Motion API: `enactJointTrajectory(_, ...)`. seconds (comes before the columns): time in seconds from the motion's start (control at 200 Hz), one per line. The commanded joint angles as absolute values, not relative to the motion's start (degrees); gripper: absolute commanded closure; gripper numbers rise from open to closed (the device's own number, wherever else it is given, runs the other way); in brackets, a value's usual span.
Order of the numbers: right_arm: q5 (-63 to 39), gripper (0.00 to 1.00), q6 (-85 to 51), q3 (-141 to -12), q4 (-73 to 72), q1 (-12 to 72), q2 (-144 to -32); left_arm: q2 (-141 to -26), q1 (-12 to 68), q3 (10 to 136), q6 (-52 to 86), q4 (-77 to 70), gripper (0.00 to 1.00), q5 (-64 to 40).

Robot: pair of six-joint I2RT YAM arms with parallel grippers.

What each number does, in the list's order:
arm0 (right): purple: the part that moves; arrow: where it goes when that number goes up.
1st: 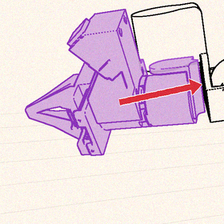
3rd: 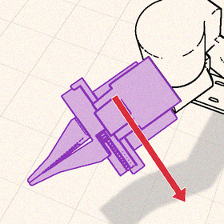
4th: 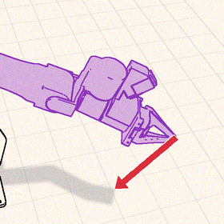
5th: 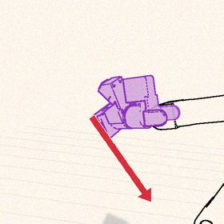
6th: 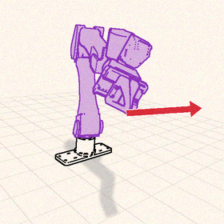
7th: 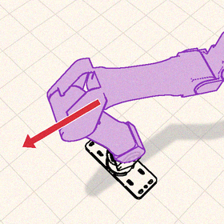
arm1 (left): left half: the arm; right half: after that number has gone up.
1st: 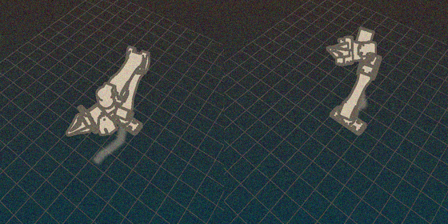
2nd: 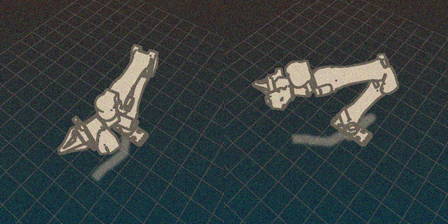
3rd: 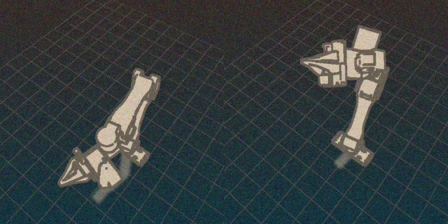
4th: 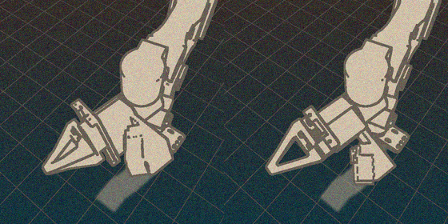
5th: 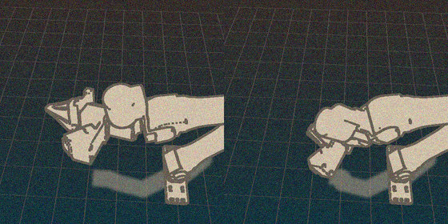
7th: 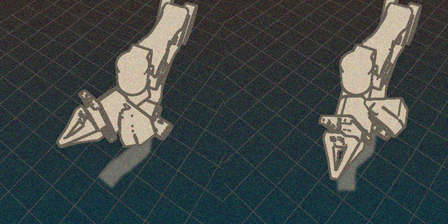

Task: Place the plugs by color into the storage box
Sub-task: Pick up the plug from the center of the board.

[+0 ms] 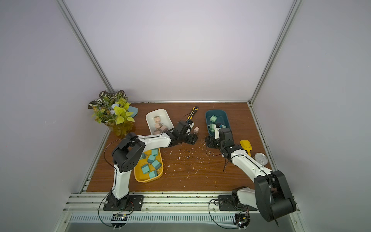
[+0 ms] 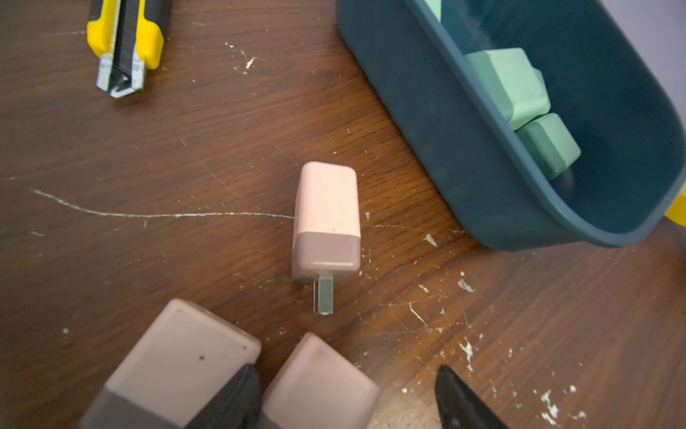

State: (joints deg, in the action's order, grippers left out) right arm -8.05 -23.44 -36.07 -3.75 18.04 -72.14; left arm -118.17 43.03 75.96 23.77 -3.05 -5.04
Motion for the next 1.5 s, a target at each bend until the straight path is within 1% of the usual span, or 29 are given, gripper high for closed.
enactJointTrajectory(0.0,-9.38,0.35,-23.39,-37.11,-5.68,18.54,-72.09,-120.34,42.54,77.58,22.71,1.61,0.28,-4.72)
enactJointTrajectory(0.205,-9.16,0.35,-23.32,-36.92,-5.71,19.03,-70.97,-120.41,42.62,76.48,22.92,1.63,0.36,-5.69)
enactJointTrajectory(0.3,-9.30,0.35,-22.98,-36.91,-5.71,19.12,-70.26,-120.37,42.56,76.15,23.00,1.76,0.37,-5.76)
enactJointTrajectory(0.53,-14.29,0.36,-22.80,-37.27,-7.74,19.15,-71.50,-120.65,42.89,76.24,23.46,1.67,0.43,-6.22)
enactJointTrajectory(0.655,-17.84,0.37,-23.37,-37.22,-9.30,19.12,-72.98,-120.64,43.13,76.12,23.64,1.19,0.49,-5.81)
enactJointTrajectory(0.786,-17.93,0.37,-23.05,-37.69,-8.68,19.23,-73.74,-119.85,43.22,75.68,23.64,0.91,0.54,-5.23)
enactJointTrajectory(0.946,-17.84,0.37,-22.68,-38.12,-8.09,19.25,-73.63,-117.56,43.18,74.92,23.11,-0.07,0.58,-3.77)
enactJointTrajectory(1.256,-17.86,0.37,-22.68,-40.04,-7.39,20.37,-74.51,-113.78,43.20,74.09,23.28,-2.11,0.60,-4.24)
enactJointTrajectory(1.491,-17.93,0.38,-22.87,-42.89,-7.05,23.12,-75.60,-111.06,42.82,75.08,21.45,-1.07,0.60,-3.94)
